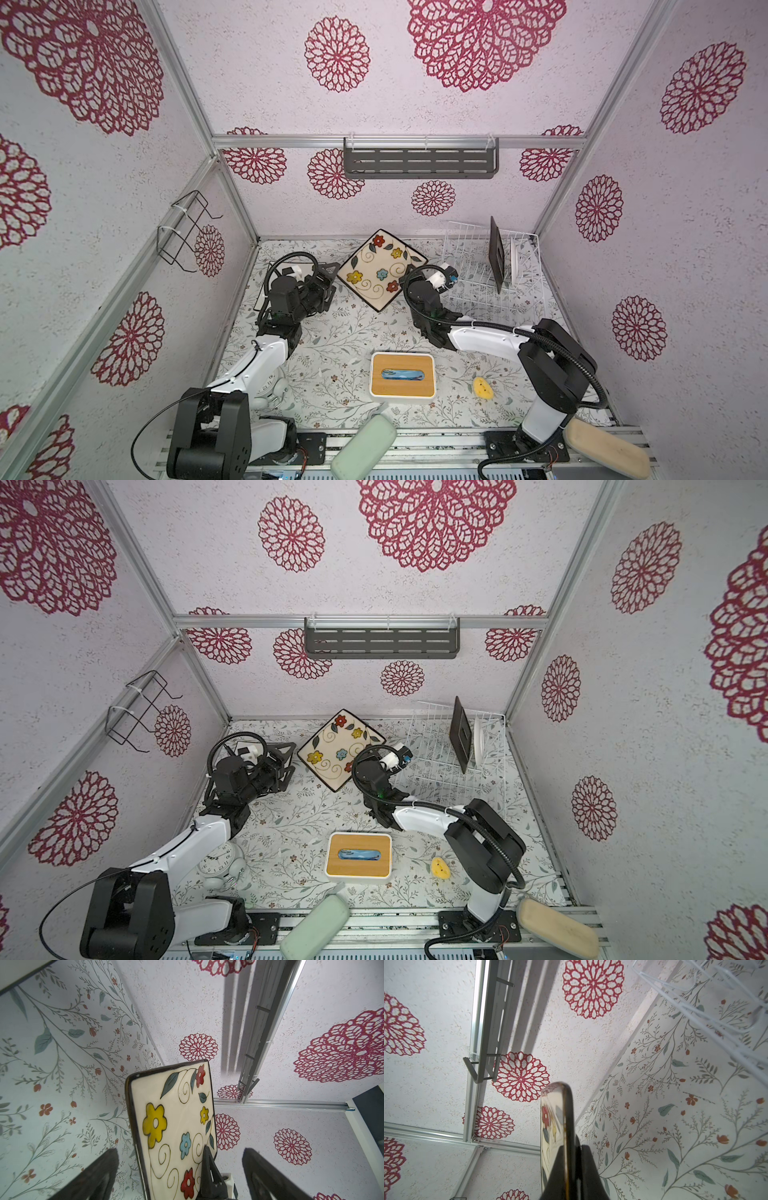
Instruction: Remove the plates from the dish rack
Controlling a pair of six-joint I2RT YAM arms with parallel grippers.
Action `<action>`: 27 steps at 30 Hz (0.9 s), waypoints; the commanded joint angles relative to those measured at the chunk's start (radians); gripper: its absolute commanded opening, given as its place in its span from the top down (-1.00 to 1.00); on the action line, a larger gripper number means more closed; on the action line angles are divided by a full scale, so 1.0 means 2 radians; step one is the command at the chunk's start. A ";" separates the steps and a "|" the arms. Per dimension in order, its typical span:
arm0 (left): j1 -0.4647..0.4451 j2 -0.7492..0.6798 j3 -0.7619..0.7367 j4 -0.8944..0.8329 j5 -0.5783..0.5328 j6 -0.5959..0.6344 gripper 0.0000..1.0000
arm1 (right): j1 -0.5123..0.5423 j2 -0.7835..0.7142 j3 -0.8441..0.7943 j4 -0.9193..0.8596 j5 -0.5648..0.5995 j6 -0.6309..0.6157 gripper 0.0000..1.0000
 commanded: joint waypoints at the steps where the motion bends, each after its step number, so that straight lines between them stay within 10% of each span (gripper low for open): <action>1: -0.011 0.008 0.007 0.017 0.001 0.006 -0.97 | 0.003 -0.013 0.042 0.131 -0.008 0.057 1.00; 27: -0.025 0.045 -0.001 0.077 0.021 0.003 -0.76 | 0.023 -0.006 0.049 0.110 -0.010 0.149 1.00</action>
